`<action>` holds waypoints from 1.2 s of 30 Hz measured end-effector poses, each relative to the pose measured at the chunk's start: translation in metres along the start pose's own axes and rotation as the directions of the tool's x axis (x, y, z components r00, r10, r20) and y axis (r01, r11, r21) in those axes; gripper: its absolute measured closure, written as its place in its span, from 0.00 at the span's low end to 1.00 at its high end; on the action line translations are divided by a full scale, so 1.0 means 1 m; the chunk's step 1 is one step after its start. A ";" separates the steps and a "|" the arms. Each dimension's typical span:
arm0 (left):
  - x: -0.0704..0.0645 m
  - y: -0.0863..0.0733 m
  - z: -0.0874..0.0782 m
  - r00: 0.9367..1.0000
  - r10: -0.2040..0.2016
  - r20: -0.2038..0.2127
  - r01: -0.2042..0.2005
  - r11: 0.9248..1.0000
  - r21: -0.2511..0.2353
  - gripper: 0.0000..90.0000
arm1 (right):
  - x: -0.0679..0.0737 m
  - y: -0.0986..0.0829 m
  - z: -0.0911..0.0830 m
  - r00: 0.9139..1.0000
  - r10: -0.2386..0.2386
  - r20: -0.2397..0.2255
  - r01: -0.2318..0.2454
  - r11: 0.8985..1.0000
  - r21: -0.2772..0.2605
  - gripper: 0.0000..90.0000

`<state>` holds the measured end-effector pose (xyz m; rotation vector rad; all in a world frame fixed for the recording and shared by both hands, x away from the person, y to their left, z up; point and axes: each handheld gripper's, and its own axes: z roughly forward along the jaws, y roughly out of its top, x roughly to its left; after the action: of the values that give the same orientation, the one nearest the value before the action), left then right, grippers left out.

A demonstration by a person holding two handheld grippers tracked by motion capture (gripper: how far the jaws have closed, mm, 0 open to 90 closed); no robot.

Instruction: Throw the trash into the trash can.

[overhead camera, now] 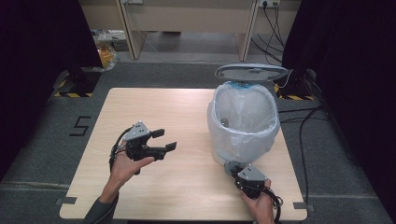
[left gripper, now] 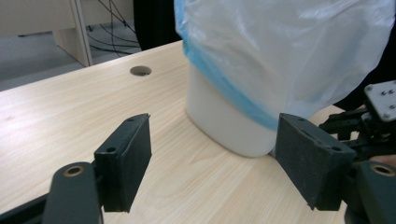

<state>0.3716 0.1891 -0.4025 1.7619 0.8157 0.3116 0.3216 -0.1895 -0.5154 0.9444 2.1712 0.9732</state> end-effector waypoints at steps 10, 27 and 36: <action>0.014 -0.025 -0.006 1.000 -0.015 -0.021 0.015 1.000 0.003 0.29 | 0.000 0.000 0.000 1.000 -0.001 0.000 0.001 1.000 0.000 0.82; 0.031 -0.082 0.004 0.997 -0.061 -0.051 0.066 0.993 0.102 0.24 | 0.000 0.000 0.000 1.000 0.000 0.000 0.000 1.000 0.000 0.82; 0.031 -0.100 0.005 0.994 -0.019 -0.109 0.037 0.985 0.170 0.19 | 0.000 0.000 0.000 1.000 0.000 0.000 0.000 1.000 0.000 0.82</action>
<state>0.3602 0.2207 -0.5017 1.9052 0.9678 0.3270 0.3216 -0.1895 -0.5154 0.9446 2.1713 0.9732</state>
